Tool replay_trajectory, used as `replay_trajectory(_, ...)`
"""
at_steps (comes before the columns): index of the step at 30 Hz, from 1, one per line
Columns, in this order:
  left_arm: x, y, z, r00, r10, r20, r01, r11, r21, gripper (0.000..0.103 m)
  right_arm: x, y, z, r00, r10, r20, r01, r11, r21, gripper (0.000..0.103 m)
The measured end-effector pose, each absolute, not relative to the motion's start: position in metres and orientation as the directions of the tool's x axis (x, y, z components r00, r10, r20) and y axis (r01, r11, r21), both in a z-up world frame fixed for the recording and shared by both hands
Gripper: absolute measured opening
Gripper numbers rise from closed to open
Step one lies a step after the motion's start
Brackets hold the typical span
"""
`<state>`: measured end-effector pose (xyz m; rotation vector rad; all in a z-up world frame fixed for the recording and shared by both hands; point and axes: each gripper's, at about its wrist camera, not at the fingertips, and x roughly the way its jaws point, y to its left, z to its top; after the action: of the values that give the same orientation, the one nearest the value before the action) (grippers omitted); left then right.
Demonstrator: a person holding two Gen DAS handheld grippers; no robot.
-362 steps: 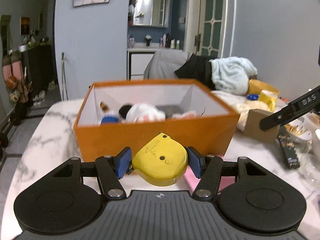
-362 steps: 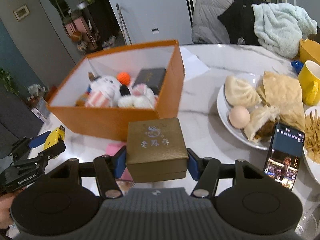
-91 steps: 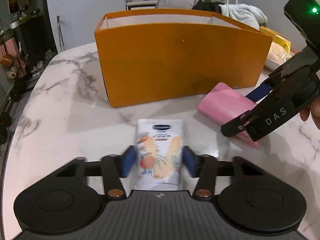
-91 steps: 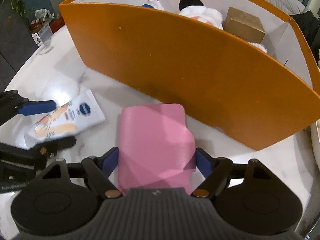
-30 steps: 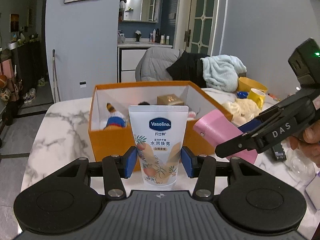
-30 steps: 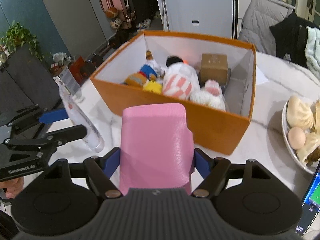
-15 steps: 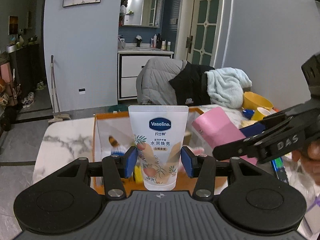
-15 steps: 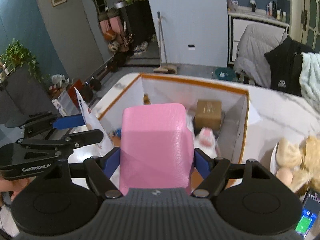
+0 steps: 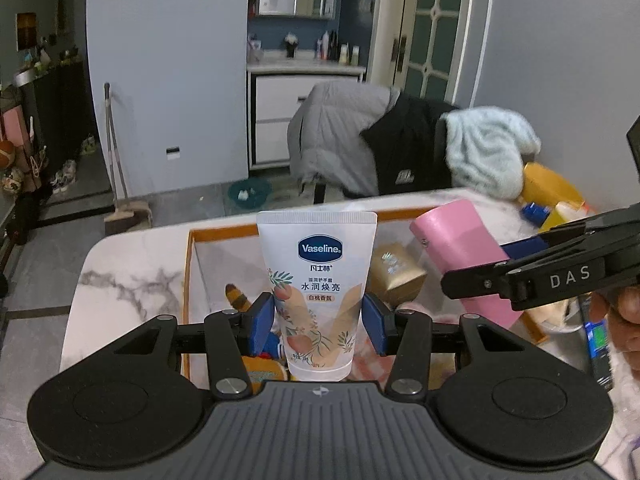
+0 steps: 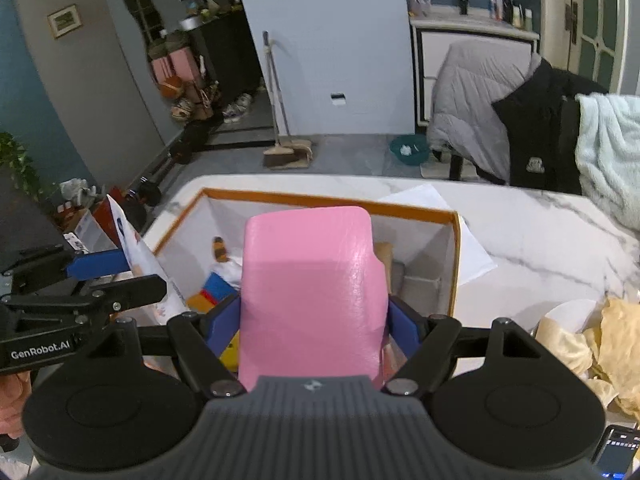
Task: Organize objects
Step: 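Carry the lotion tube and pink case over the orange box with both grippers, then lower the tube and pink case into the orange box, opening both grippers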
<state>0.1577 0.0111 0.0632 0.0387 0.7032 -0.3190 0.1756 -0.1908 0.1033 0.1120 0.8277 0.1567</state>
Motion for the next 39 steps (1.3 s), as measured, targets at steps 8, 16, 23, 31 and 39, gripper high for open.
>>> replay_trajectory(8,0.177,0.006,0.039,0.673,-0.243,-0.699,0.304,0.952,-0.038,0.056,0.191,-0.199,0.062,0.598,0.118,-0.793,-0.046,0.993,0.112,0.078)
replay_trajectory(16,0.192,-0.003,0.024,0.642,-0.212,-0.737,0.313,0.950,-0.001,0.056,0.199,-0.194,0.050,0.575,0.117,-0.810,-0.059,0.993,0.101,0.078)
replay_trajectory(23,0.207,-0.021,0.021,0.628,-0.177,-0.758,0.331,0.942,0.055,0.056,0.213,-0.182,0.043,0.568,0.111,-0.816,-0.086,0.993,0.076,0.079)
replay_trajectory(31,0.216,-0.032,0.007,0.621,-0.109,-0.776,0.326,0.936,0.130,0.060,0.219,-0.173,0.037,0.576,0.070,-0.815,-0.126,0.992,-0.004,0.081)
replay_trajectory(39,0.207,-0.021,0.016,0.653,-0.093,-0.751,0.281,0.951,0.126,0.082,0.214,-0.182,0.042,0.595,0.098,-0.797,-0.115,0.993,0.036,0.091)
